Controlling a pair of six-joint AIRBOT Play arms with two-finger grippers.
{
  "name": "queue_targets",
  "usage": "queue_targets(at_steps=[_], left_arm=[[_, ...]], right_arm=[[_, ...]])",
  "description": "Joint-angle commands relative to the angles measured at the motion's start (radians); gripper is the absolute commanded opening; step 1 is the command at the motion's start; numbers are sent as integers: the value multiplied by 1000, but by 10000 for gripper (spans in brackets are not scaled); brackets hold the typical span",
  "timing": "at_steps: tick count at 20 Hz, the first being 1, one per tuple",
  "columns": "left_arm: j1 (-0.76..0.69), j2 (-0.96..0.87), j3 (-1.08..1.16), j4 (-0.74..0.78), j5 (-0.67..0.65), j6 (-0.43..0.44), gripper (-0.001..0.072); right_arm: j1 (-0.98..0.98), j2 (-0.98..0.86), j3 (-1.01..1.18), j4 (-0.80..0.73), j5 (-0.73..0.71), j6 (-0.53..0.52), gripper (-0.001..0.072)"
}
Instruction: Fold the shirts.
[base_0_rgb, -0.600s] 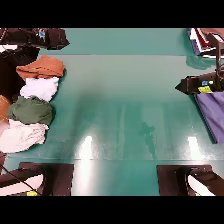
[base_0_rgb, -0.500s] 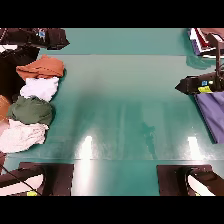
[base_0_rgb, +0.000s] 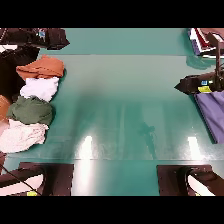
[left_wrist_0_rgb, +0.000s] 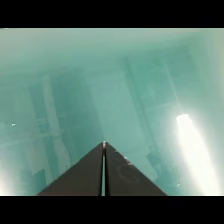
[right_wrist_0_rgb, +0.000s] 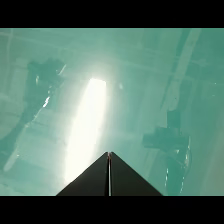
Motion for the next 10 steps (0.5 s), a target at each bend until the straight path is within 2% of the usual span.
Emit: queue_targets(at_steps=[1,3,4,5,6,8,10], left_arm=[[-1,0,0,-10,0,-6,31],[-1,-3,0,21,39,28,37],[-1,-7,0,75,65,48,273],[-1,-11,-7,179,99,43,581],[3,-21,-18,289,124,30,622],[24,-69,-46,523,139,-56,622],[92,-152,-70,573,149,-97,622]], right_arm=[[1,0,1,0,-3,0,15],[1,0,1,0,-3,0,15],[1,0,1,0,-3,1,15],[1,0,1,0,-3,1,15],[1,0,1,0,-3,1,15],[1,0,1,0,-4,1,15],[1,0,1,1,-4,1,15]])
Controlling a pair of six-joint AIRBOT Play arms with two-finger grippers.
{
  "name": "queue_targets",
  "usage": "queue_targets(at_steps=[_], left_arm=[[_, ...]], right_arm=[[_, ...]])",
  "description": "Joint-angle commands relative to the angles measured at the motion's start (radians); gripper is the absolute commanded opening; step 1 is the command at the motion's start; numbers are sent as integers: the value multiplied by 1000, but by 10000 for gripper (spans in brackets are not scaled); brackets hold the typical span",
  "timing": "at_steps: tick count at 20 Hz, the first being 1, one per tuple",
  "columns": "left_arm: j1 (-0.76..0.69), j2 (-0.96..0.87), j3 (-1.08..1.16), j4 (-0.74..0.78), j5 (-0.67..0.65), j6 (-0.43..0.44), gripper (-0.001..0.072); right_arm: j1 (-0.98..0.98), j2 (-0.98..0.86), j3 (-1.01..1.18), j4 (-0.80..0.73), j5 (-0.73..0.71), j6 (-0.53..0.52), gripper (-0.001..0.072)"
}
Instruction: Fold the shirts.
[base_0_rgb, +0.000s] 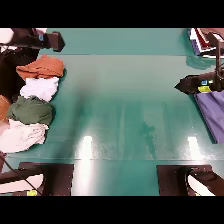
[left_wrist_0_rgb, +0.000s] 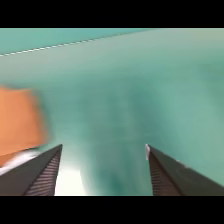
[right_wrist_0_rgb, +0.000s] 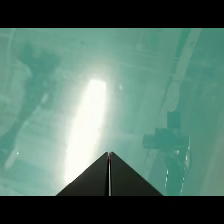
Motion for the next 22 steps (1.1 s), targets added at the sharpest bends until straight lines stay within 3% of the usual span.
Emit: queue_targets(at_steps=[1,7,13,14,15,16,22], left_arm=[[96,-129,-32,197,46,-105,622],[256,-386,-32,84,159,-135,622],[270,-452,-32,79,237,-128,617],[270,-452,-27,79,234,-128,412],[270,-450,-19,79,222,-128,136],[270,-447,-9,79,215,-128,40],[265,-357,150,4,79,-121,30]], right_arm=[[1,0,1,1,-5,1,15],[2,0,1,1,-18,1,15],[2,0,1,8,-18,2,15],[2,0,1,9,-18,2,15],[2,0,1,9,-18,2,15],[2,0,1,8,-18,2,15],[2,1,19,8,-20,2,15]])
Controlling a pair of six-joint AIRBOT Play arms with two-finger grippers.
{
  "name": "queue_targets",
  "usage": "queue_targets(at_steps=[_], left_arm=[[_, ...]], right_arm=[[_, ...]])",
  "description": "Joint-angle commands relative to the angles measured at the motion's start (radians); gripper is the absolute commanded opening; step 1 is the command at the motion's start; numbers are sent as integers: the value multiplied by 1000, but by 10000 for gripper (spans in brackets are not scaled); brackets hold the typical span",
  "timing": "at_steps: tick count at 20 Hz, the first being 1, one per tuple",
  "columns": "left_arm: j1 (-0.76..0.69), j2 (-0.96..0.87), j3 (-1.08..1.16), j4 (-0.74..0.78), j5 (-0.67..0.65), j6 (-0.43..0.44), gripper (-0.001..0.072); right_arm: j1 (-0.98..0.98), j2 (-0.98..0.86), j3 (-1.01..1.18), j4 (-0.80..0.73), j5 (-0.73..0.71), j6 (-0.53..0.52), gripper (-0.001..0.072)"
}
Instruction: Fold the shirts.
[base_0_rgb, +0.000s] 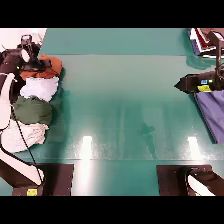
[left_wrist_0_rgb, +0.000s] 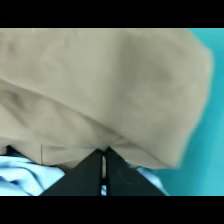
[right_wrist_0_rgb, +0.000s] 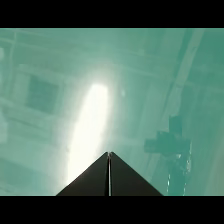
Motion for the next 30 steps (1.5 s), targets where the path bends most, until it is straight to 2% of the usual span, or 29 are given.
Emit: queue_targets(at_steps=[1,4,9,11,13,17,19,20,21,22,24,27,30], left_arm=[[-7,101,103,-50,-76,37,30],[-55,288,238,-57,-187,160,30],[-243,605,294,-56,-282,210,30],[-351,652,293,-56,-369,204,29],[-481,658,263,-56,-452,153,29],[-786,614,51,-58,-462,68,30],[-904,571,-53,-104,-439,63,33],[-945,546,-97,-132,-406,72,181],[-967,529,-118,-132,-385,73,496],[-967,520,-121,-117,-386,71,590],[-921,535,-109,-24,-444,57,590],[-774,580,-117,135,-594,17,591],[-584,600,-232,84,-599,15,590]], right_arm=[[0,0,40,0,-10,0,15],[-14,0,165,-2,-56,-1,15],[-32,0,340,-11,-88,-5,15],[-31,0,376,-10,-81,-35,15],[-31,0,396,-8,-69,-36,15],[-31,1,403,-8,5,-35,14],[-31,1,403,-8,51,-36,15],[-31,0,403,-8,69,-35,15],[-31,0,403,-8,83,-35,14],[-31,1,403,-8,92,-35,15],[-31,1,403,-7,118,-35,15],[-31,1,403,-7,147,-36,14],[-31,1,403,-7,153,-35,15]])
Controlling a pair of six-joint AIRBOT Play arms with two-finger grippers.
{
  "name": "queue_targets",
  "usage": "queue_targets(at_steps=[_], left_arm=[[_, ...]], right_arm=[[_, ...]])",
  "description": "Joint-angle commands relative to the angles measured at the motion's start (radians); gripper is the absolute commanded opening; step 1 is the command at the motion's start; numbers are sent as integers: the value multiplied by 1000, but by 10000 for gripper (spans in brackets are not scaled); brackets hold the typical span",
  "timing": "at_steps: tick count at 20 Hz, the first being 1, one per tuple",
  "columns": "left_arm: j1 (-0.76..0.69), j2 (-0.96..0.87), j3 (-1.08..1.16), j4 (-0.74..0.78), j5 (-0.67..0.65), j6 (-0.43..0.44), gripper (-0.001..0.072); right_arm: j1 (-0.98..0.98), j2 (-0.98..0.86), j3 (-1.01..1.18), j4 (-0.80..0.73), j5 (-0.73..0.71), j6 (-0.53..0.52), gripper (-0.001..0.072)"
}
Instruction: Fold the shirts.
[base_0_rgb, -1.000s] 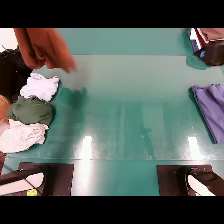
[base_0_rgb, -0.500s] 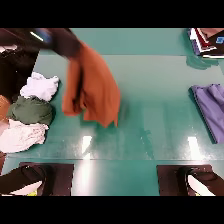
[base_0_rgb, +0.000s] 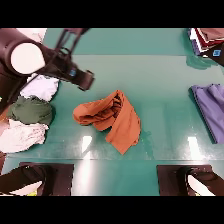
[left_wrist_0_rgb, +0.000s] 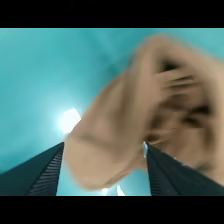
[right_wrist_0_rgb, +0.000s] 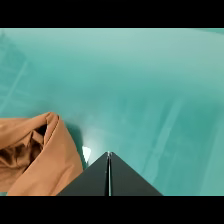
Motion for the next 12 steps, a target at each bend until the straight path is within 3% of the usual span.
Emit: queue_targets(at_steps=[1,6,12], left_arm=[[187,16,-148,-26,-37,-15,590],[349,16,-547,-227,180,-13,590],[430,14,-772,-570,402,31,591]], right_arm=[[0,0,1,1,21,1,15],[0,0,1,1,21,1,15],[0,0,-1,1,20,1,15]])
